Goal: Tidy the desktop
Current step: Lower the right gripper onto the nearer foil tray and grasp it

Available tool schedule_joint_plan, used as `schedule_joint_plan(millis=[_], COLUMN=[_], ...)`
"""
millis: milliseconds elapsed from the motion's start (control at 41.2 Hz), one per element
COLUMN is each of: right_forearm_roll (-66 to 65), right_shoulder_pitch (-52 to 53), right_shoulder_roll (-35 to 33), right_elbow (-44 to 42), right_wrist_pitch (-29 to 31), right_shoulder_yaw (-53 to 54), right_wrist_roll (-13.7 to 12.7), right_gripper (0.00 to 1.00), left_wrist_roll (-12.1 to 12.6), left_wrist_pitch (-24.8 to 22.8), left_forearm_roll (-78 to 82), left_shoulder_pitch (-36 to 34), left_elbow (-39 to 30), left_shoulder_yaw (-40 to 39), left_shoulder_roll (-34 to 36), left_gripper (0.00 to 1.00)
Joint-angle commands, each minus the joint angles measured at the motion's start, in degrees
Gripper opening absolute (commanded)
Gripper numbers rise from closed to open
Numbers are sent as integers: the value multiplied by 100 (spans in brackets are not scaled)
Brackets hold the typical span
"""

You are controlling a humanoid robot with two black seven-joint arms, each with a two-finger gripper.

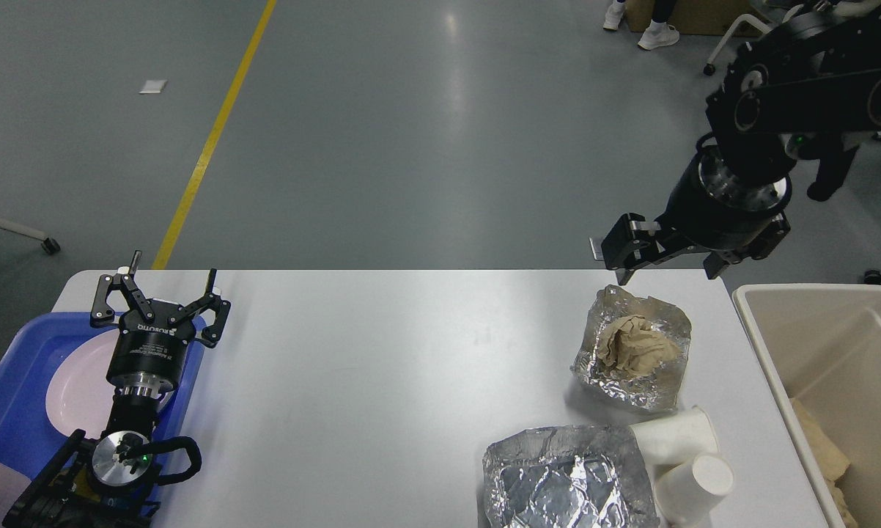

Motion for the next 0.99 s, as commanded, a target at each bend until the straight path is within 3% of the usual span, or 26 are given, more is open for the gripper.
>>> schedule_joint_plan(millis=[0,412,485,582,727,848,970], right_forearm_roll=[9,423,466,782,792,748,713], right_shoulder_pitch=[538,451,197,-846,-1772,-2502,-2915], right_shoulder_roll=[15,94,243,489,771,1069,1193], right_elbow=[737,985,993,950,862,853,853], right_wrist_pitch=[-60,-376,-587,-1410,-1967,-2819,-3391], right_shoulder_yaw=[362,424,477,941,1329,1523,1549], right_wrist_roll=[-3,-3,-3,-81,-283,-670,-714], right_gripper=[100,100,96,95,95,94,94], left_wrist_roll=[0,0,0,0,0,0,0], left_wrist_pitch=[2,2,2,2,2,2,-7], left_forearm_roll=[-1,-1,-1,-1,-1,-1,-1], left_shoulder_pitch=[0,0,0,0,0,0,0], left_elbow=[0,0,0,0,0,0,0], left_shoulder_yaw=[-1,-9,-9,-1,-1,-10,-1], left_shoulder_roll=[0,0,0,0,0,0,0], left_gripper=[96,96,96,96,96,96,96])
